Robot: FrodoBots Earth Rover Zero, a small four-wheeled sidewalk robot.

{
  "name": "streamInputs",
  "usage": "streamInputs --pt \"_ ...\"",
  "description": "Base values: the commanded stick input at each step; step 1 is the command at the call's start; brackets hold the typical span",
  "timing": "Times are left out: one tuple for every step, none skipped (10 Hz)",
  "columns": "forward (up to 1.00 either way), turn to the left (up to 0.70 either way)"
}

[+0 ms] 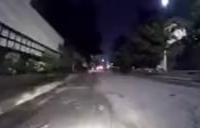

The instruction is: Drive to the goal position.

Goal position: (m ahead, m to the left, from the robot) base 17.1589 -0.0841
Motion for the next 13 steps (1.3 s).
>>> streamInputs --pt "0.85 0.02" --pt "0.85 0.02" --pt "0.85 0.02" --pt "0.85 0.02" --pt "0.85 0.02" --pt "0.85 0.02" --pt "0.85 0.02" --pt "0.85 0.02" --pt "0.85 0.02" --pt "0.85 0.02" --pt "0.85 0.02" --pt "0.85 0.02" --pt "0.85 0.02"
